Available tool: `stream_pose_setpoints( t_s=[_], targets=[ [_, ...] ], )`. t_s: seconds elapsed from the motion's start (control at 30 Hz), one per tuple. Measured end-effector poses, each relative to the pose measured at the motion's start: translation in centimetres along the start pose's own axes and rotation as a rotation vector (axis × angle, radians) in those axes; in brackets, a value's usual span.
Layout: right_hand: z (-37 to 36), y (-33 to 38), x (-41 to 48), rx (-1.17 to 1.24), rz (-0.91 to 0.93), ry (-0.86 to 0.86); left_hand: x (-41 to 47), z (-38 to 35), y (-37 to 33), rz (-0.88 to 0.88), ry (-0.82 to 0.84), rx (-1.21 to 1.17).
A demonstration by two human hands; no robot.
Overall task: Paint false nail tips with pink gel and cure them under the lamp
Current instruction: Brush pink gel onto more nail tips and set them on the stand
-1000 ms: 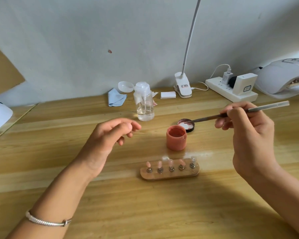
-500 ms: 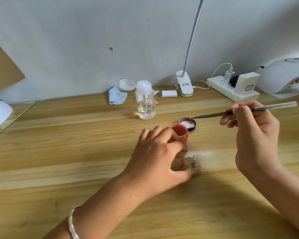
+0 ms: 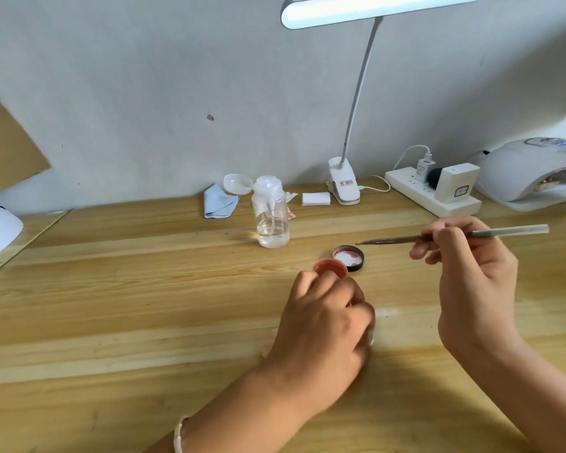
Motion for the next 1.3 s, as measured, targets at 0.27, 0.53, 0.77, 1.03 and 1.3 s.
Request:
stream_pose_setpoints(
  t_s=[0.27, 0.53, 0.77, 1.03, 1.3],
  targets=[
    [0.3, -0.5, 0.1, -0.038, -0.018, 0.034, -0.6, 3.0, 3.6, 0.156, -0.321, -0.186],
    [-0.8, -0.8, -0.8, -0.163, -0.013, 0.141, -2.0, 0.0, 8.7, 0.608, -0.174, -0.772],
    [-1.7, -0.3, -1.2, 0.066, -0.087, 0.222, -2.2, -0.5, 8.4, 0.594, -0.172, -0.863],
    [-2.6, -0.5, -2.2, 0.093, -0.088, 0.384, -2.1, -0.4, 7.8, 0.545, -0.203, -0.93],
    [-2.5, -0.4, -2.1, 0.069, -0.066, 0.348, -2.3, -0.8, 7.7, 0.525, -0.158, -0.963]
  ],
)
Point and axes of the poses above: each hand's wrist, its own x-axis towards the middle knuckle, its own z-axis out of the back of the hand, y = z × x, the point moved 6 cm from there along x, towards the middle knuckle, and after that the axes turned 14 degrees about x, right-handed, at the moved point
